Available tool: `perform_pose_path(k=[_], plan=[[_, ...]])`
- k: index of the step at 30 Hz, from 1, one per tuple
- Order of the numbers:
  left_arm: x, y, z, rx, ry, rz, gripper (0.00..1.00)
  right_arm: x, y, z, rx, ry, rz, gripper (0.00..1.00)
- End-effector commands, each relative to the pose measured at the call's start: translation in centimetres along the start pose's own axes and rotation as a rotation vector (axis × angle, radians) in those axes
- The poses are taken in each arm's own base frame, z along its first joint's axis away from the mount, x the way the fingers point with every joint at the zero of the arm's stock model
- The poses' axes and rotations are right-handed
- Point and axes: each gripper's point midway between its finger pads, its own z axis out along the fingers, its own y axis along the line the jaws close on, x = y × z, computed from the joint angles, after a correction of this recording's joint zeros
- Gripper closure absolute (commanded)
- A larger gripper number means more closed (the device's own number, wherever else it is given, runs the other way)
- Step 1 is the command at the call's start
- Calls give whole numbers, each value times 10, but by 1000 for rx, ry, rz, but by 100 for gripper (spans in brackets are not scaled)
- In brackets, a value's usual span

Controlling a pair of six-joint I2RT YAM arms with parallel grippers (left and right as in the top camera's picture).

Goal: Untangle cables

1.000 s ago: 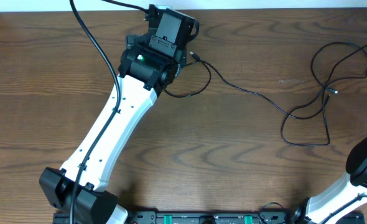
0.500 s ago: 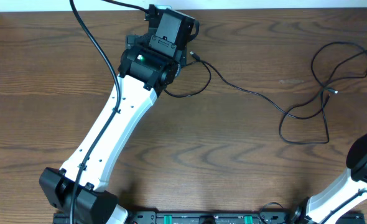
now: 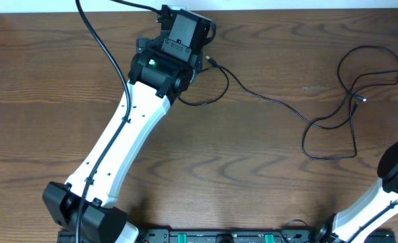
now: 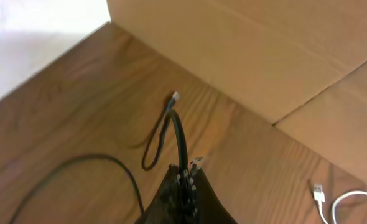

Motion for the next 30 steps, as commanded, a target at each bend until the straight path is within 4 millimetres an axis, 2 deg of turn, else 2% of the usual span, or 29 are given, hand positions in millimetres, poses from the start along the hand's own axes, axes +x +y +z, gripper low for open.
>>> perform_pose_path(k=[1, 4, 10, 15, 18, 22, 25, 30], plan=[[-2, 3, -5, 0, -9, -19, 5, -5, 9, -18, -8, -13, -18, 99], [-2, 3, -5, 0, -9, -19, 5, -9, 13, -39, -37, -20, 23, 99], [-2, 3, -5, 0, -9, -19, 5, -32, 13, -104, -94, -85, 48, 99], [-2, 3, -5, 0, -9, -19, 5, -45, -10, -154, -78, -134, 53, 99], [-2, 3, -5, 0, -9, -19, 4, -49, -27, -175, -61, -152, 62, 99], [-2, 3, -5, 0, -9, -19, 5, -47, -53, -191, 4, -155, 69, 99], [-2, 3, -5, 0, -9, -19, 5, -37, -67, -196, 55, -124, 60, 99], [-2, 3, -5, 0, -9, -19, 5, -10, -72, -194, 68, -21, 64, 99]])
